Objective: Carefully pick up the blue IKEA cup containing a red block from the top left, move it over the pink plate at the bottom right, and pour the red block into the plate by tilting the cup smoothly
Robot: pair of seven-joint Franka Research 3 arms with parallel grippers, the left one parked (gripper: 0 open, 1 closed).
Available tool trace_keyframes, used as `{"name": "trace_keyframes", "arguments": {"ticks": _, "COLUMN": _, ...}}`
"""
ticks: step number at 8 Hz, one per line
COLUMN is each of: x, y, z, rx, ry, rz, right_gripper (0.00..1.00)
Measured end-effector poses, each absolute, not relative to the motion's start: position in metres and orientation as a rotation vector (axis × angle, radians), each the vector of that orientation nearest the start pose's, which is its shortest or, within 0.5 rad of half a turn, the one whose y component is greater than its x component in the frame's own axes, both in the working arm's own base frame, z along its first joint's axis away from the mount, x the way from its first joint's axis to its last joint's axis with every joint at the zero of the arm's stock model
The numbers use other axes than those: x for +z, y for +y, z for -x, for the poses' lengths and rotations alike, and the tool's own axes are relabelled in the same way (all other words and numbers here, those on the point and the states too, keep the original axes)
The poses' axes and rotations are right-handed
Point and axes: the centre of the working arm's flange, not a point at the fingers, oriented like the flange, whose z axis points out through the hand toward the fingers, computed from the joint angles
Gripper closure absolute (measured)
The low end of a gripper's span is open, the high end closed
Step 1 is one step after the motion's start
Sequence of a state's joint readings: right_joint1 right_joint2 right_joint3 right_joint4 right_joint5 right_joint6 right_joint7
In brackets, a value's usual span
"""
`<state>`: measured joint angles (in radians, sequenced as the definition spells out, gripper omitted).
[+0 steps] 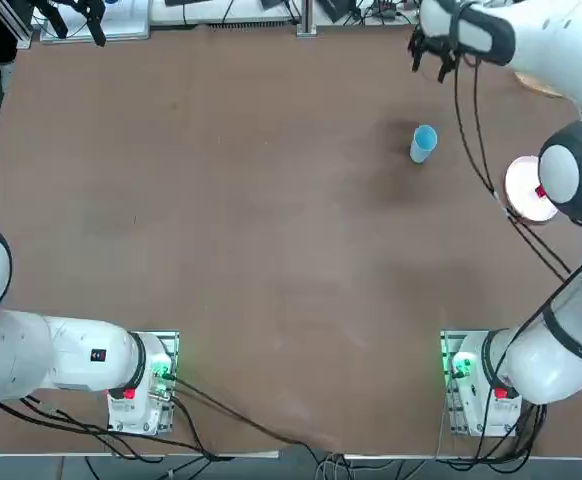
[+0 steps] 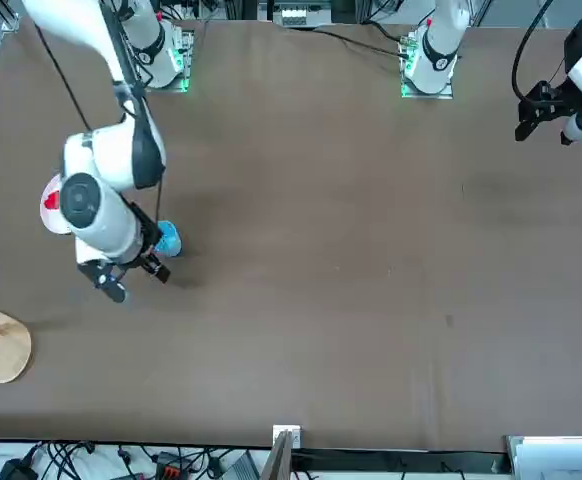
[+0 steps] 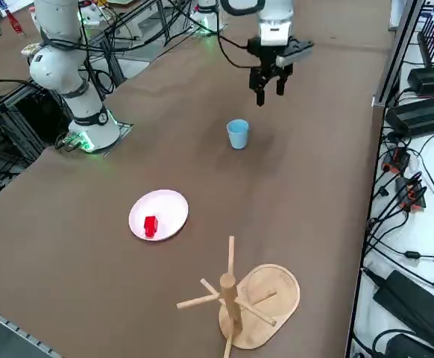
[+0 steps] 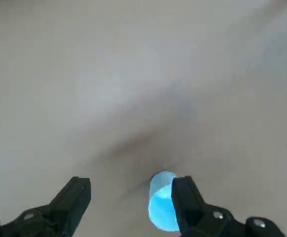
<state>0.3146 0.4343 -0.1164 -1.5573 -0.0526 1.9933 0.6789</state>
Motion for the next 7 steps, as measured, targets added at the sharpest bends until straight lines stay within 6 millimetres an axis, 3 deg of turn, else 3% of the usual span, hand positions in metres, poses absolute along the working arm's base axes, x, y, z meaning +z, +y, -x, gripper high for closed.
{"name": "trace_keyframes", "arguments": {"ticks": 3, "x": 0.439, "y": 0.049, "z": -0.679, "rx": -0.065, "ry": 0.331, "rz": 3.214, "right_gripper": 0.0}}
{"name": "trace_keyframes", "arguments": {"ticks": 5, "x": 0.472, "y": -0.008, "z": -0.661, "rx": 0.059, "ry": 0.235, "rz": 3.221, "right_gripper": 0.0}}
{"name": "trace_keyframes", "arguments": {"ticks": 6, "x": 0.495, "y": -0.017, "z": -0.648, "rx": 0.086, "ry": 0.255, "rz": 3.186, "right_gripper": 0.0}}
{"name": "trace_keyframes", "arguments": {"ticks": 7, "x": 0.519, "y": -0.013, "z": -0.635, "rx": 0.092, "ry": 0.298, "rz": 3.143, "right_gripper": 0.0}}
